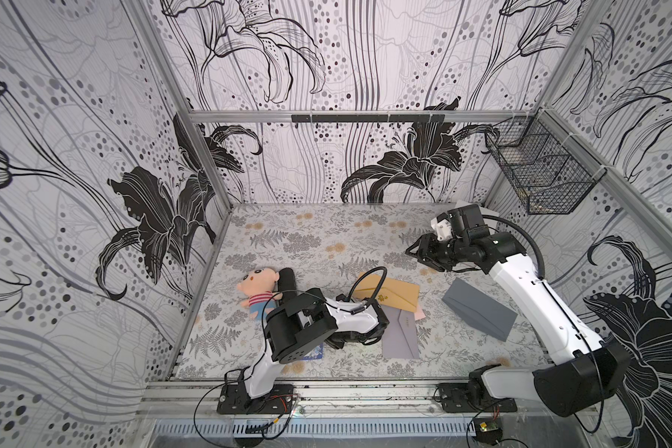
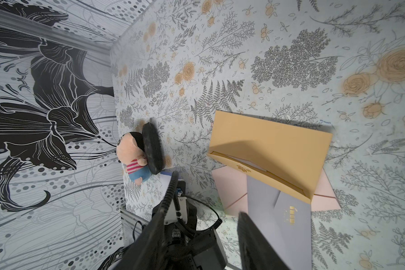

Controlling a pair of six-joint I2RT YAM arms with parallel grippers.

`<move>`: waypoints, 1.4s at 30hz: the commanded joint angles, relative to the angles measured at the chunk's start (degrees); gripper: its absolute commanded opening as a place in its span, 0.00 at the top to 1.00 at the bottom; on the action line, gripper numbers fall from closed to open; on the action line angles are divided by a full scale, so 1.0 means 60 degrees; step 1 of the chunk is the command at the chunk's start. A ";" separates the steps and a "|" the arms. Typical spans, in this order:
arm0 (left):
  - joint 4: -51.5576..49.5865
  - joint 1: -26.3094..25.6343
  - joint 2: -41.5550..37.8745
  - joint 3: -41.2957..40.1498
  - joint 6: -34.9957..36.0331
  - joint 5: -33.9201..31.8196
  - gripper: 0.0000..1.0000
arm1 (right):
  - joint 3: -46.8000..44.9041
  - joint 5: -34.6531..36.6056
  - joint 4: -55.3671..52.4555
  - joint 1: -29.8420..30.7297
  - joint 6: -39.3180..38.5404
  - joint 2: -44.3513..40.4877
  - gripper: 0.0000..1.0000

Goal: Take the letter paper out of the envelope
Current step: Place the letter paper at the center of the board, then pick up the envelope from the envelope.

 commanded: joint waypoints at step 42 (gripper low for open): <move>0.6785 0.5786 -0.3984 0.0748 -0.1072 0.8169 0.17 | -0.1080 0.0640 0.1655 0.1640 -0.7876 0.3157 0.48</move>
